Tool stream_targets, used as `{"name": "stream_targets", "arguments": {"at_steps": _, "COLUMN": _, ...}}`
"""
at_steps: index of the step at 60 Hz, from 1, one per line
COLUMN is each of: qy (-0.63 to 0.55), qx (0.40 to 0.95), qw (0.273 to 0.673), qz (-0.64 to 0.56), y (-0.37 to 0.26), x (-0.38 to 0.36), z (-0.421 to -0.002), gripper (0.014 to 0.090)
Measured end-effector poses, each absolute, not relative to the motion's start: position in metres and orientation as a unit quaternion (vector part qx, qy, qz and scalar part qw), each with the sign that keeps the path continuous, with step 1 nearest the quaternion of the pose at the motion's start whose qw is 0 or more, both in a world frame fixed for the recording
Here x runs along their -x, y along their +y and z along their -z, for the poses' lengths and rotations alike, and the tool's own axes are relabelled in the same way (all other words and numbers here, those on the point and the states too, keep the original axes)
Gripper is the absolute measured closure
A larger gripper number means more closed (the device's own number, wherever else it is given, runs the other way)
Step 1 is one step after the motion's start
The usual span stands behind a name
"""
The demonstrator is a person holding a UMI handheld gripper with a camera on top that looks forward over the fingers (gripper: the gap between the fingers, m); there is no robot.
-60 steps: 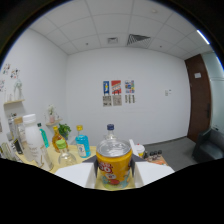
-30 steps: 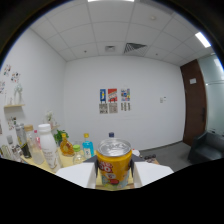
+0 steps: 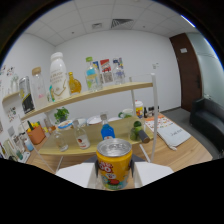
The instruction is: Make me a cup of Vodka Sunrise.
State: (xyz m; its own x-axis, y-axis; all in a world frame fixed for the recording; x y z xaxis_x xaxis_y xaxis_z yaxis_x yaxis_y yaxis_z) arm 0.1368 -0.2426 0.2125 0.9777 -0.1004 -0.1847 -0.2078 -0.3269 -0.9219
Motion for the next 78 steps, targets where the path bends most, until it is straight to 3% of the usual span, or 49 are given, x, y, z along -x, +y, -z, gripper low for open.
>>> {"name": "stream_targets", "arguments": {"at_steps": 10, "qy": 0.027, "qx": 0.829, "qw": 0.557, "qz": 0.043, "y": -0.235, "x": -0.133, "z": -0.179, "gripper": 0.0539}}
{"name": "stream_targets", "arguments": {"at_steps": 25, "qy": -0.180, "qx": 0.791, "qw": 0.528, "qz": 0.249, "y": -0.218, "x": -0.132, "z": -0.185, "gripper": 0.0539}}
{"name": "stream_targets", "arguments": {"at_steps": 35, "qy": -0.337, "qx": 0.716, "qw": 0.480, "qz": 0.378, "y": -0.209, "x": -0.120, "z": -0.192, "gripper": 0.0539}}
{"name": "stream_targets", "arguments": {"at_steps": 45, "qy": -0.488, "qx": 0.599, "qw": 0.408, "qz": 0.486, "y": -0.203, "x": -0.107, "z": -0.195, "gripper": 0.0540}}
{"name": "stream_targets", "arguments": {"at_steps": 55, "qy": -0.576, "qx": 0.507, "qw": 0.344, "qz": 0.542, "y": -0.201, "x": -0.094, "z": -0.195, "gripper": 0.0539}}
{"name": "stream_targets", "arguments": {"at_steps": 63, "qy": -0.600, "qx": 0.476, "qw": 0.312, "qz": 0.562, "y": -0.195, "x": -0.089, "z": -0.193, "gripper": 0.0541}}
{"name": "stream_targets", "arguments": {"at_steps": 70, "qy": -0.604, "qx": 0.471, "qw": 0.312, "qz": 0.562, "y": -0.195, "x": -0.082, "z": -0.193, "gripper": 0.0539}}
{"name": "stream_targets", "arguments": {"at_steps": 78, "qy": -0.582, "qx": 0.497, "qw": 0.351, "qz": 0.539, "y": -0.197, "x": -0.076, "z": -0.199, "gripper": 0.0541}}
